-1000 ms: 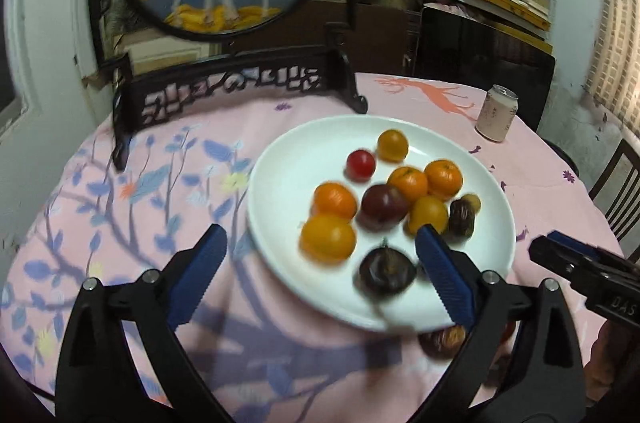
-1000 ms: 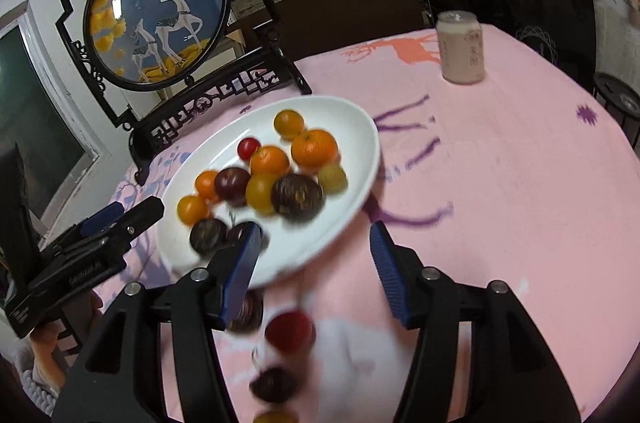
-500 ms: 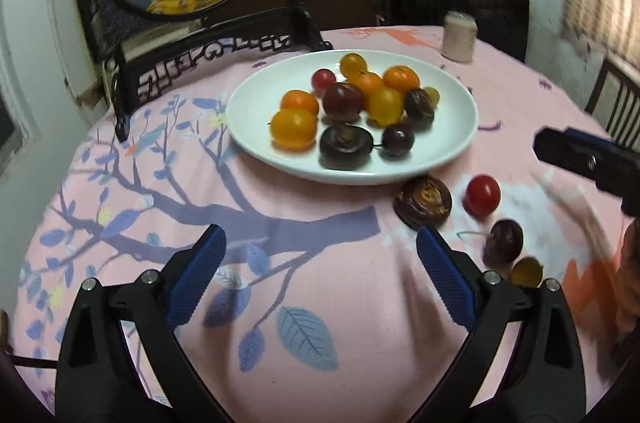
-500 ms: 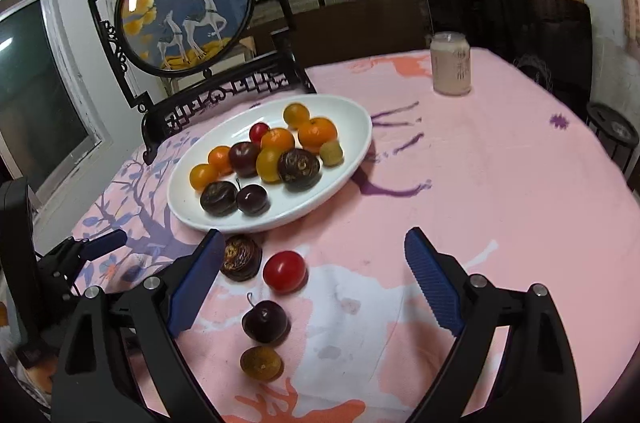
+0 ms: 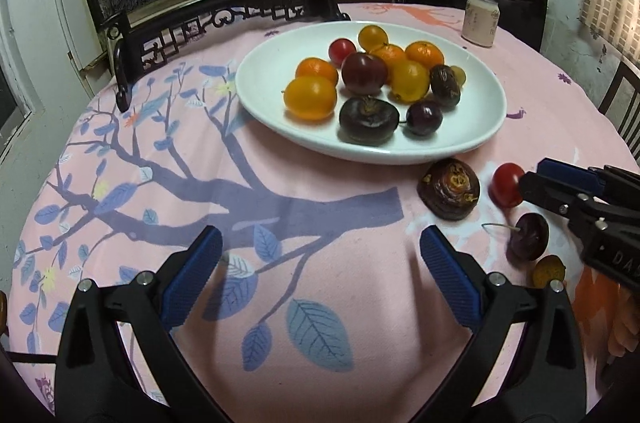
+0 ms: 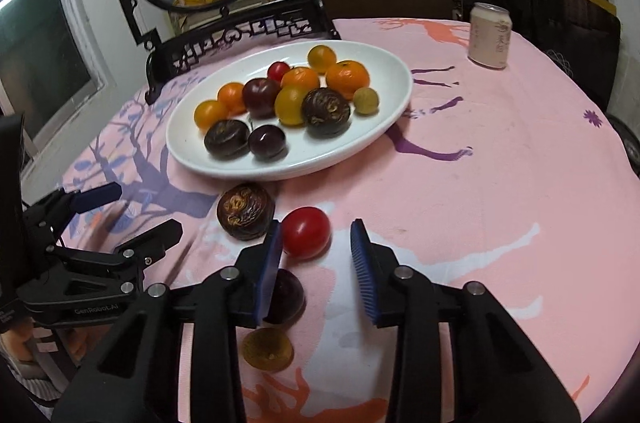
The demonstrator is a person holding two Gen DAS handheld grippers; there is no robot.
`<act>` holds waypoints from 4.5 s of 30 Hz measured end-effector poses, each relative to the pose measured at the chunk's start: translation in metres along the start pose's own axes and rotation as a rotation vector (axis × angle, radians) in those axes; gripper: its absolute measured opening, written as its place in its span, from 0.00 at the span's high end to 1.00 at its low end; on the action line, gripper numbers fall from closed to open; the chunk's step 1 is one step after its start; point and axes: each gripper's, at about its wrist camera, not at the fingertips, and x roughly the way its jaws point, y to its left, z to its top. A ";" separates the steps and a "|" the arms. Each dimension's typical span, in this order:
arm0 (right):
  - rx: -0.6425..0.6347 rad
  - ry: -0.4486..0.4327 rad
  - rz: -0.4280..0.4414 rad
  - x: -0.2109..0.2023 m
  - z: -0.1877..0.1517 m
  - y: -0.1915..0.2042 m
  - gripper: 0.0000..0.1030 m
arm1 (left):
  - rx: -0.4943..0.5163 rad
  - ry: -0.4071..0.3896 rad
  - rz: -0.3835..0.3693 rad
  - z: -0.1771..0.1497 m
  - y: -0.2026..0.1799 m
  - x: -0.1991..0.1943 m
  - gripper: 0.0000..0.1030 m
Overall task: Organize fruits
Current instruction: 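Grasp the dark purple fruit with the left gripper while the right grasps the red tomato, then carry both fruits onto the white plate and open both grippers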
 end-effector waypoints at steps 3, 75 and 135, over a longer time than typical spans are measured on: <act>-0.020 0.011 -0.003 0.005 0.000 0.005 0.68 | 0.018 0.013 0.000 -0.001 -0.004 0.003 0.02; 0.201 -0.056 0.061 -0.021 0.016 -0.047 0.72 | -0.060 0.035 -0.009 0.008 0.010 0.014 0.07; -0.034 0.018 0.083 -0.041 -0.044 0.020 0.57 | -0.063 -0.148 0.052 0.015 0.013 -0.024 0.02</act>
